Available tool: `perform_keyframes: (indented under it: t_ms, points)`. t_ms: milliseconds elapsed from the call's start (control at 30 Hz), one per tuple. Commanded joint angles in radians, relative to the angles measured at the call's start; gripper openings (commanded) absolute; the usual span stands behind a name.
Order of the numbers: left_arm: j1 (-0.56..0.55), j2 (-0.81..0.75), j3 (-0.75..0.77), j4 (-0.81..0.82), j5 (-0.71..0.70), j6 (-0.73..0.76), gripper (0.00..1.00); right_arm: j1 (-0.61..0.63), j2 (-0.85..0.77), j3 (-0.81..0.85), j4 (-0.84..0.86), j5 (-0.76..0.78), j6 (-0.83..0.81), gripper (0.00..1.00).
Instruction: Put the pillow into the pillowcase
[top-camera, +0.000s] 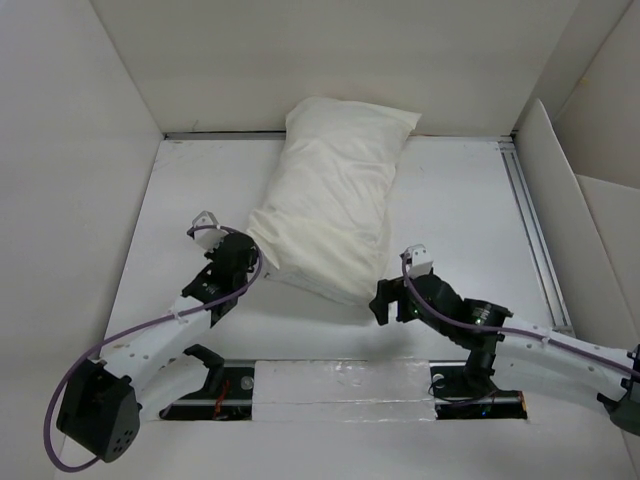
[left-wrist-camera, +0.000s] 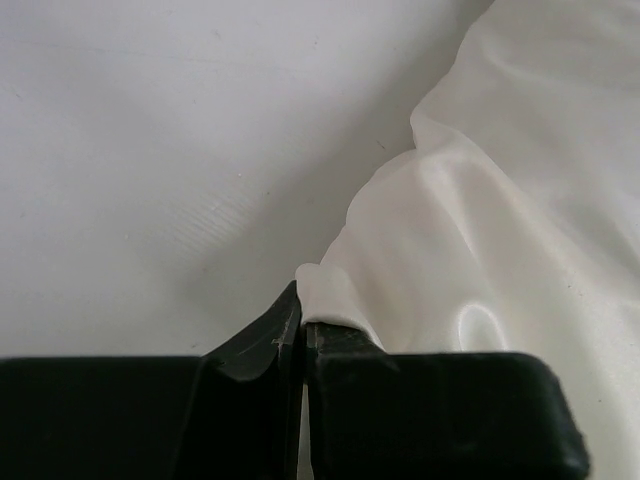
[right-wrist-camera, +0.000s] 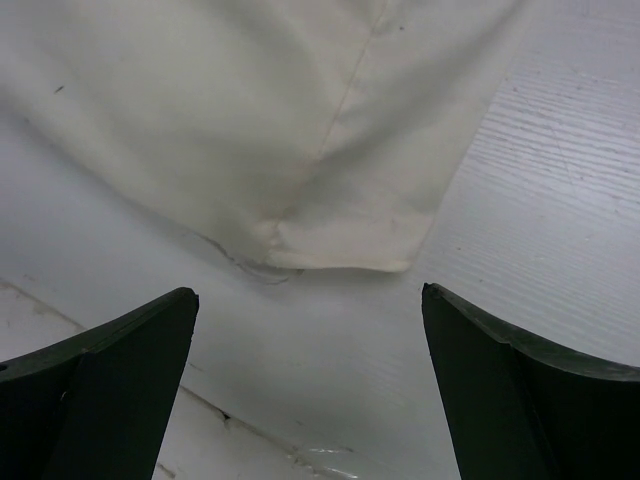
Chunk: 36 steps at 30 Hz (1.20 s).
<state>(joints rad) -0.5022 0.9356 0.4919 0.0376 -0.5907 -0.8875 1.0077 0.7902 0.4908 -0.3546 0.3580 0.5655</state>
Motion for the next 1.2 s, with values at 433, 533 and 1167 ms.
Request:
perform_keyframes:
  t_ms: [433, 533, 1167]
  points:
    - [0.102, 0.035, 0.128, -0.042, 0.034, 0.071, 0.00, 0.147, 0.083, 0.042, 0.017, 0.217, 0.103, 1.00]
    - [0.122, 0.035, 0.154, -0.042, 0.045, 0.099, 0.00, 0.147, 0.051, 0.011, 0.037, 0.208, 0.103, 0.99]
    - [0.122, 0.055, 0.208, -0.033, 0.065, 0.147, 0.00, 0.181, 0.314, 0.120, -0.023, 0.286, 0.162, 0.94]
